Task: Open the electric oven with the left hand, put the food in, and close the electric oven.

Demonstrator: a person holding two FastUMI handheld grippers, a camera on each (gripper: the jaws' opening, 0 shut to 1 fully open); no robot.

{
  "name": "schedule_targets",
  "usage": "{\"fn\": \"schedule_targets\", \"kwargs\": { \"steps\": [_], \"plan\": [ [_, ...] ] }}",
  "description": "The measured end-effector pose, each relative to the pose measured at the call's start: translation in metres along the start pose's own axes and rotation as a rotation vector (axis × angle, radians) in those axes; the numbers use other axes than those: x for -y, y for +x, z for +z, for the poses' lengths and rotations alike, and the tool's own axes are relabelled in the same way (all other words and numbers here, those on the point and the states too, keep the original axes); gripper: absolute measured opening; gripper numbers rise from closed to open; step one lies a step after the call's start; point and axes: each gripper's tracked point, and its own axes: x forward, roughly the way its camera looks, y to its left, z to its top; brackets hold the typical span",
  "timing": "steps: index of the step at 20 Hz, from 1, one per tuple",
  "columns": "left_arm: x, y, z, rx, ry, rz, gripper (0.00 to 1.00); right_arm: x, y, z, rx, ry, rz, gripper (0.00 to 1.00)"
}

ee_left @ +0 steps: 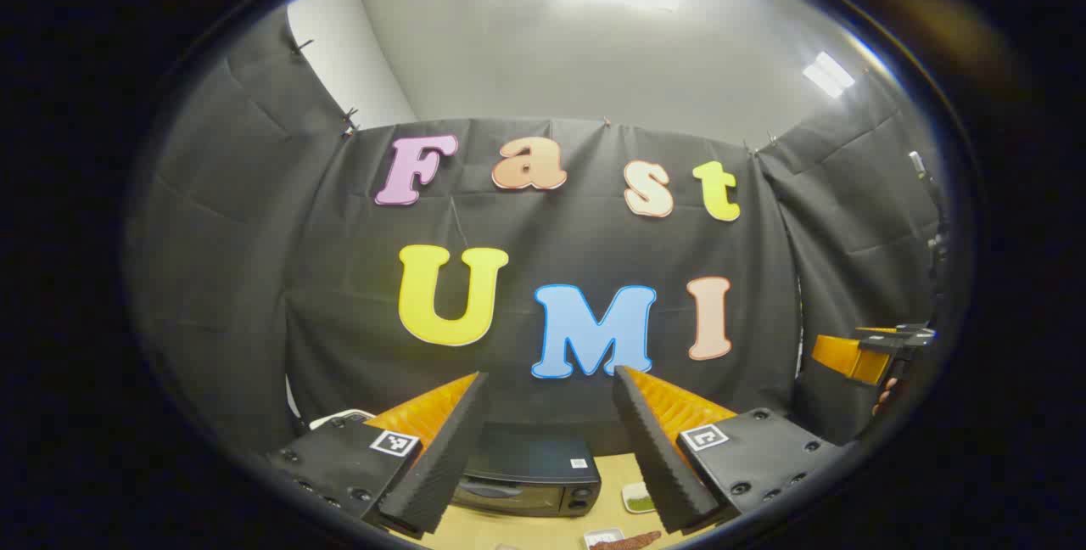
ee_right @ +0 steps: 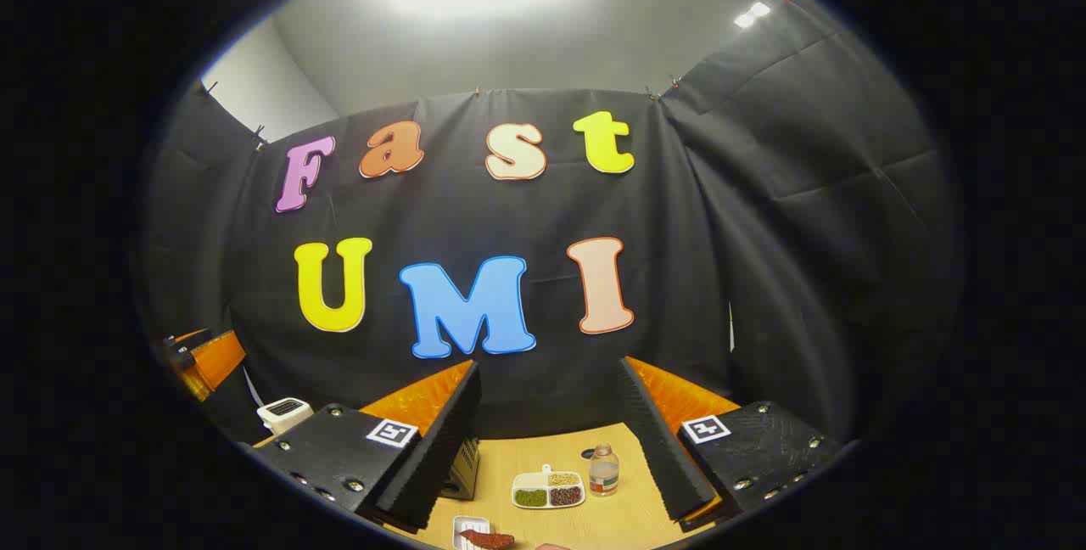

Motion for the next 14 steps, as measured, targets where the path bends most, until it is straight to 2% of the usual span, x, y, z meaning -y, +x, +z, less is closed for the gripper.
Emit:
{"fn": "schedule_targets", "kwargs": {
  "steps": [2, 4, 8, 14],
  "plan": [
    [0.001, 0.001, 0.001, 0.000, -0.001, -0.003, 1.00, -0.001, 0.001, 0.002, 0.005, -0.005, 0.006, 0.97],
    [0.000, 0.002, 0.002, 0.000, 0.002, -0.001, 0.92, -0.001, 0.001, 0.000, -0.001, -0.017, 0.008, 0.97],
    [0.000, -0.001, -0.002, -0.011, 0.010, 0.002, 0.96, -0.001, -0.004, -0.006, -0.019, -0.001, 0.015, 0.97],
    [0.010, -0.003, -0.002, -0.011, 0.028, -0.010, 0.96, 0.000, 0.001, -0.009, -0.018, -0.012, 0.036, 0.98]
  ]
}}
